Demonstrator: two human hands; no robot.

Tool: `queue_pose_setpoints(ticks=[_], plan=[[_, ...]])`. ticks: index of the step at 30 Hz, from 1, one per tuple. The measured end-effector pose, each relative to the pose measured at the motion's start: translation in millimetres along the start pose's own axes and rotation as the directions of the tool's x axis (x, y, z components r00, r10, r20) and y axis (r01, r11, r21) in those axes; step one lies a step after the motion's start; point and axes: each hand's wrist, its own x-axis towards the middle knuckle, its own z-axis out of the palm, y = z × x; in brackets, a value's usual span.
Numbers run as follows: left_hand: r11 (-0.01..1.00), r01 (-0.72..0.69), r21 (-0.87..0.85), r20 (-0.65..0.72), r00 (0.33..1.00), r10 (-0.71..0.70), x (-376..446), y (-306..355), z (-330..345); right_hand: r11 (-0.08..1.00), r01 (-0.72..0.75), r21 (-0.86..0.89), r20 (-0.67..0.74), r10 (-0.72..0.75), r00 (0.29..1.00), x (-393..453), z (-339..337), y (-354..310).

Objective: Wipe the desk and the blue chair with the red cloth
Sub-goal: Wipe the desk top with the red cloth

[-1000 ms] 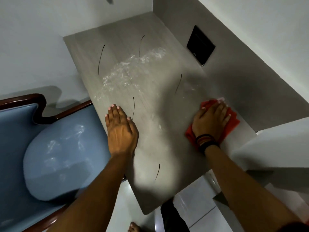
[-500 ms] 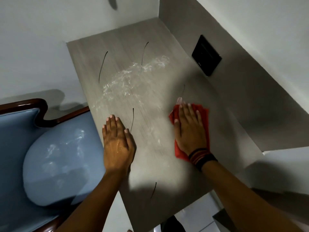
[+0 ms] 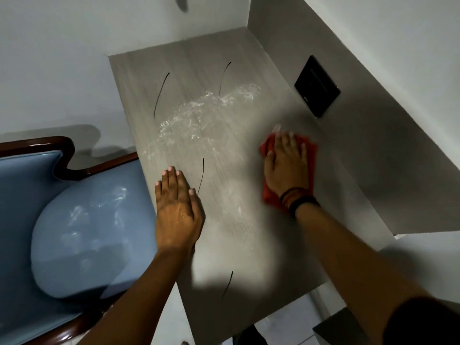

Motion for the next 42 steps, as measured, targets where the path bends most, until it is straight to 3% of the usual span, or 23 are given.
queue_pose_setpoints(ticks=[3, 5, 9, 15, 20, 24, 26, 30, 33, 36, 38, 40, 42], plan=[[1.000, -0.002, 0.005, -0.010, 1.000, 0.002, 0, 0, 0, 0.995, -0.097, 0.020, 0.035, 0.096, 0.995, 48, -1, 4], [1.000, -0.001, 0.008, -0.006, 1.000, 0.002, -1, 0, -1, 0.990, -0.135, 0.048, -0.008, 0.136, 0.991, 21, 0, -5], [1.000, -0.004, 0.013, -0.004, 1.000, 0.004, -1, -1, -1, 0.997, -0.069, 0.022, -0.040, 0.070, 0.997, -47, 8, -11], [1.000, 0.000, 0.016, -0.004, 1.000, 0.000, 0, 1, -1, 0.984, -0.172, 0.036, 0.014, 0.172, 0.985, 51, 1, -11], [1.000, -0.006, 0.010, -0.004, 1.000, 0.006, -1, -2, 0, 0.994, -0.091, 0.068, -0.048, 0.094, 0.994, -57, 7, -14], [1.000, 0.001, 0.001, -0.008, 1.000, -0.001, -1, -1, 2, 0.989, -0.142, 0.026, -0.034, 0.143, 0.989, -100, 6, -13], [1.000, 0.004, 0.004, -0.002, 1.000, -0.004, -4, -1, 3, 0.985, -0.173, -0.026, -0.018, 0.173, 0.985, -83, 9, -14], [1.000, -0.014, 0.003, -0.019, 1.000, 0.014, -5, 0, 3, 0.977, -0.211, 0.011, -0.057, 0.211, 0.976, 30, 10, -22], [1.000, 0.010, -0.001, -0.017, 1.000, -0.010, -3, 1, 4, 0.991, -0.123, 0.054, 0.022, 0.122, 0.992, 143, 12, -47], [1.000, 0.020, 0.018, -0.008, 1.000, -0.020, -1, 0, 4, 0.997, -0.013, 0.076, 0.059, 0.009, 0.998, 183, 17, -99], [0.999, 0.020, 0.032, 0.004, 1.000, -0.020, -2, 1, 3, 0.980, 0.178, 0.090, 0.057, -0.183, 0.981, 150, 18, -122], [1.000, 0.007, 0.016, 0.007, 1.000, -0.007, -2, 2, -1, 0.916, 0.392, 0.089, 0.096, -0.400, 0.912, 84, 13, -119], [1.000, 0.002, -0.014, -0.021, 1.000, -0.003, 8, 3, -9, 0.865, 0.491, 0.099, 0.157, -0.501, 0.851, 28, 3, -91]])
